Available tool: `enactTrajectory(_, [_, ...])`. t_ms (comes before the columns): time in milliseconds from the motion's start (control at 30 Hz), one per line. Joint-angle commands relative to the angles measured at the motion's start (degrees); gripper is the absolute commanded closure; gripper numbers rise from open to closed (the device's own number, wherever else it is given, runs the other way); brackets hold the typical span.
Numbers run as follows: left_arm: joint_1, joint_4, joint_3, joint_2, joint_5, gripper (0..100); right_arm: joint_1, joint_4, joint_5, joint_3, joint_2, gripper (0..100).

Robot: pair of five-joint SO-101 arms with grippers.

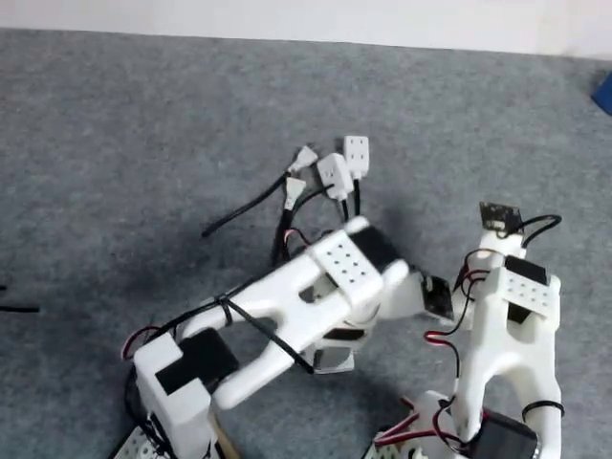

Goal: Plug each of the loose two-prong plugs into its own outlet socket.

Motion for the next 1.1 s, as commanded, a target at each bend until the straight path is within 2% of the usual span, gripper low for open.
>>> enactTrajectory(0, [-8.9,1.8,-10.6,-0.6,1.5,78,-5.7,2.6,-0.5,-2.4,-1.4,79.3])
enactTrajectory(100, [-20.9,0.4,-15.0,-0.5,5.7,78,-9.4,5.8,-0.7,-8.1,-0.8,79.3])
enactTrajectory(233, [-36.8,-5.5,-15.8,-0.5,16.2,78,-13.8,10.8,-5.2,-22.6,0.5,79.3])
enactTrajectory(400, [-47.9,-14.5,-6.5,-0.6,25.2,78,-23.7,15.5,-11.2,-43.4,15.6,79.3])
enactTrajectory(533, [-52.4,-27.0,3.9,-0.6,33.4,77,-29.9,17.8,-15.6,-62.6,34.1,79.3])
enactTrajectory(633, [-55.3,-34.9,9.8,-1.0,35.4,77,-33.5,25.5,-17.6,-78.7,46.6,79.3])
enactTrajectory(867, [-58.5,-37.4,11.1,-0.6,37.1,77,-41.5,39.3,-21.2,-110.9,66.0,79.6])
enactTrajectory(1067, [-58.4,-39.9,12.4,-0.5,37.1,77,-47.8,39.1,-21.9,-97.8,66.2,79.6])
